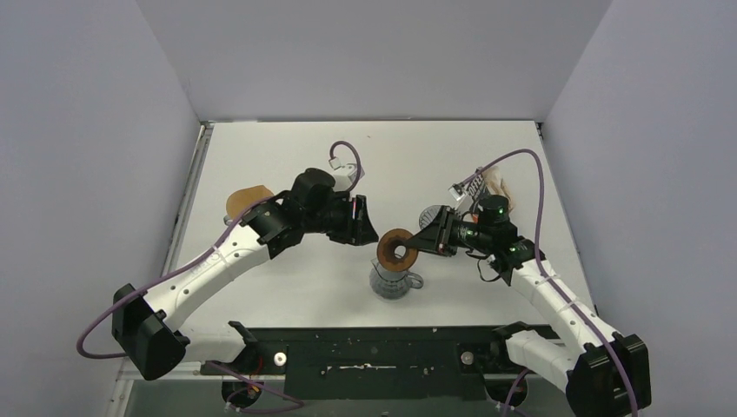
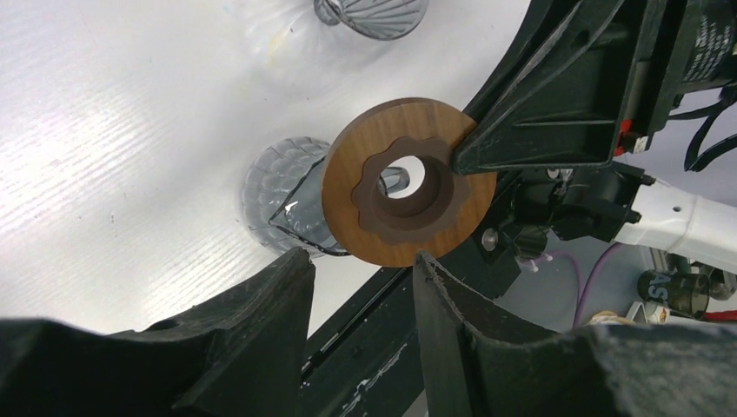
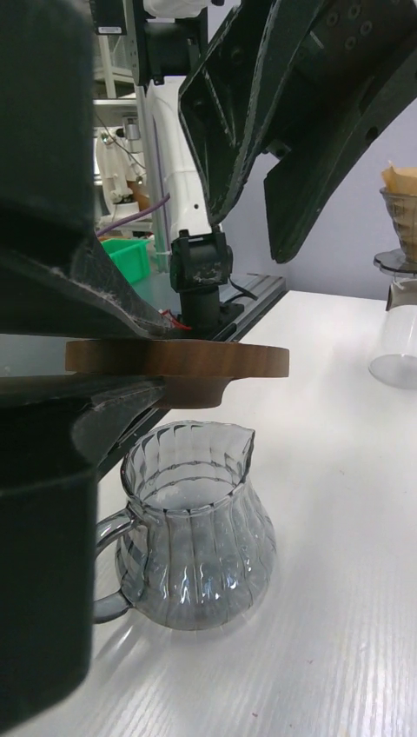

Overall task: Place the coffee filter in the dripper
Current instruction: Place the dripper holder onto the coffee server.

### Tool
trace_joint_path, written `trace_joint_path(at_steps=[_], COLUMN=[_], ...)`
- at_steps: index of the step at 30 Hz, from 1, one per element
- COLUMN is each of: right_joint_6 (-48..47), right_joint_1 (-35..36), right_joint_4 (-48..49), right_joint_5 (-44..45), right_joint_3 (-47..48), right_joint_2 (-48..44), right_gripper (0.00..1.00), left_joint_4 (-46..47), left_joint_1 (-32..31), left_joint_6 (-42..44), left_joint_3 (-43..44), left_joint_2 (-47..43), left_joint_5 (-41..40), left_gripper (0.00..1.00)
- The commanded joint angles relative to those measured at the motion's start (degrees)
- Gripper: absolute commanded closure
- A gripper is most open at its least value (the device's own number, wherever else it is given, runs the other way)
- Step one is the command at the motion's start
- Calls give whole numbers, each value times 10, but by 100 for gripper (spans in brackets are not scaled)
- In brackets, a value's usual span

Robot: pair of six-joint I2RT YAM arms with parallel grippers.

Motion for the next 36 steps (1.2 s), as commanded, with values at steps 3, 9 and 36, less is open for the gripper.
trace_joint_path(at_steps=[3,9,36], right_joint_6=[35,48,68], right_joint_1=[20,50,46], right_joint_4=[101,151,230], right_joint_5=[-13,4,32], right_joint_3=[-25,-52,-145], right_joint_2=[8,28,48], right_gripper=[100,100,100], left_joint_4=[6,12,78], left_joint_1=[-14,-15,-37], left_joint_6=[-2,-15,-47], left_joint_3=[-23,-47,-131], left_joint_2=[-8,-4,43], left_joint_5=[-1,0,-1], left_gripper=[55,54,54])
